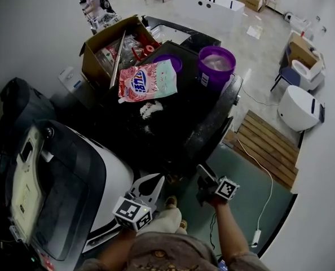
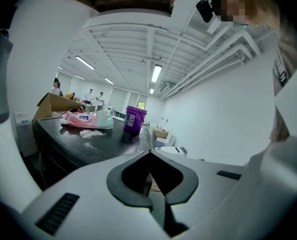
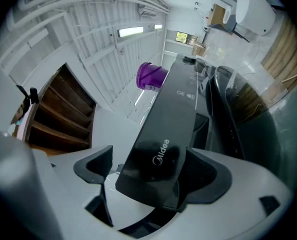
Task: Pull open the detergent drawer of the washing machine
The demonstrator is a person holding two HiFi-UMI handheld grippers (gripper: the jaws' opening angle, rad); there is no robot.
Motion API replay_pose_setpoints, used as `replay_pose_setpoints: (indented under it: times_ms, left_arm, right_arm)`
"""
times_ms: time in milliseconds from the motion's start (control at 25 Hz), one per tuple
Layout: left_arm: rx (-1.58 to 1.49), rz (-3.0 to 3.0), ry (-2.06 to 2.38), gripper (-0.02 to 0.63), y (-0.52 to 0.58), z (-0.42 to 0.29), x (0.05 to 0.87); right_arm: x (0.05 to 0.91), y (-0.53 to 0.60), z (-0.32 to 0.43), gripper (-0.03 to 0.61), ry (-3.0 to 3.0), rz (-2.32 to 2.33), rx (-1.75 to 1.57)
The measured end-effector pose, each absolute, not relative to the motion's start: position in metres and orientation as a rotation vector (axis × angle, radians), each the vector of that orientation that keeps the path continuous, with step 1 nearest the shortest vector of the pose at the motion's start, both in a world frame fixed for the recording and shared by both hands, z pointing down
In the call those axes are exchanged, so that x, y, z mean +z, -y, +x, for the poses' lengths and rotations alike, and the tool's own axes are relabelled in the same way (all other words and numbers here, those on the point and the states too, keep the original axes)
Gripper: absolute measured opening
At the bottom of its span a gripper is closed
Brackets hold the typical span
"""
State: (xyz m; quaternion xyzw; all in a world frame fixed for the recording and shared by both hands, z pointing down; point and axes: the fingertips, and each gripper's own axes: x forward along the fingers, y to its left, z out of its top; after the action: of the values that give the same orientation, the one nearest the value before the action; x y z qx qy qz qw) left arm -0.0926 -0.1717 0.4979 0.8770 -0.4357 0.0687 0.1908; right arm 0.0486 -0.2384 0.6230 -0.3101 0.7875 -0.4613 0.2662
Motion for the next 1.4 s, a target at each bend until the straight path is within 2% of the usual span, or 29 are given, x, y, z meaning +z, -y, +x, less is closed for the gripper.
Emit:
replay_pose_setpoints:
  times_ms: [480, 1400]
  left_arm:
    - [0.249, 2.427, 1.241, 0.021, 0.179, -0.112, 0.512]
    - [0.293, 2.412, 1.222, 0.021, 0.186, -0.112, 0.526]
  right_arm:
    - [0.664, 0.254, 0.04, 0.436, -1.999, -0.761, -1.36]
    - [0.669, 0.264, 0.038, 0.405, -1.85, -0.604, -1.386]
